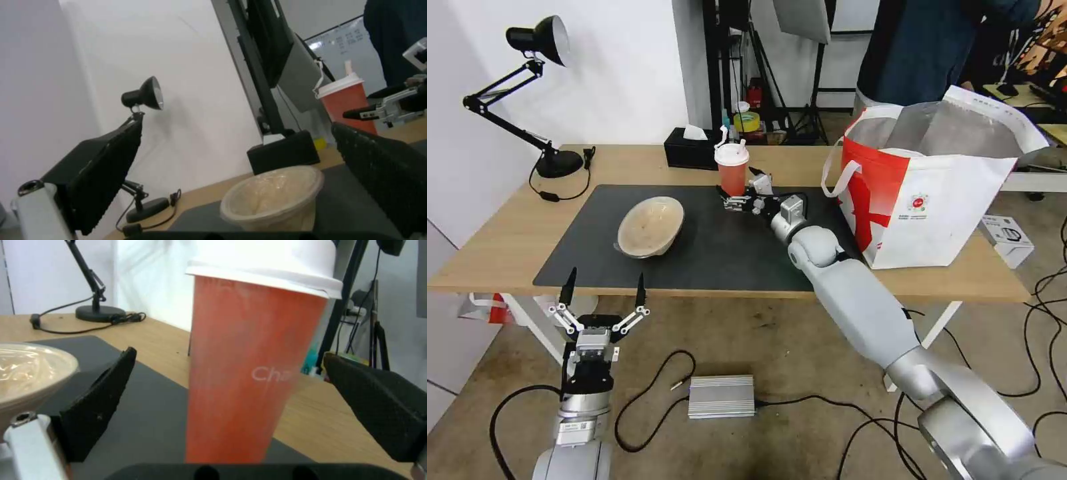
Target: Pick up the trash from the table and place it into the takeout bag.
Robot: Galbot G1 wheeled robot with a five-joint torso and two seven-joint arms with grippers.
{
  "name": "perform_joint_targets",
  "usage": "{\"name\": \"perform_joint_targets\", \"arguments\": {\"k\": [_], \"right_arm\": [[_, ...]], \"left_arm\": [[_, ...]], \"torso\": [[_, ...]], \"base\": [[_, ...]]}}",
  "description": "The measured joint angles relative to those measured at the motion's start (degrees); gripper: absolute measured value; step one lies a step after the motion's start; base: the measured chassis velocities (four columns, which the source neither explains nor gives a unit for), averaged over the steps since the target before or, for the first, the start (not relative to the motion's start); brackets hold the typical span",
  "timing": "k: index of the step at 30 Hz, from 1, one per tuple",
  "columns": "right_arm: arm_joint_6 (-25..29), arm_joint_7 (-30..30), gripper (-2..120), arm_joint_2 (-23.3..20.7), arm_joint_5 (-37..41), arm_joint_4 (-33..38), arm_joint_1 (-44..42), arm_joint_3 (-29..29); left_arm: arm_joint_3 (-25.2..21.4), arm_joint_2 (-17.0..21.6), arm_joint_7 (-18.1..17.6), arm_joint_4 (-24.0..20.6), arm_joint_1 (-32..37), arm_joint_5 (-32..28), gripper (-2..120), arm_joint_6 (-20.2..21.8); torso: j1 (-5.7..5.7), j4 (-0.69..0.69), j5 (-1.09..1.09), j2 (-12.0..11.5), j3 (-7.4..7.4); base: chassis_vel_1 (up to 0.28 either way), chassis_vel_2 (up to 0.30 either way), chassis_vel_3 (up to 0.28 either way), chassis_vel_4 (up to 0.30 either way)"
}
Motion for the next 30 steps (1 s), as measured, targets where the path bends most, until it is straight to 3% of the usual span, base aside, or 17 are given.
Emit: {"name": "perform_joint_targets", "arguments": {"k": [30], "right_arm": [[1.6, -0.8, 100, 2.5, -0.7, -7.9, 4.4, 0.2]], "left_arm": [[-0.1, 0.0, -0.3, 0.6, -0.2, -0.1, 100, -0.1]], "torso": [[0.01, 0.0, 0.0, 0.0, 0.0]], "base": [[0.0, 0.0, 0.0, 0.0]]}}
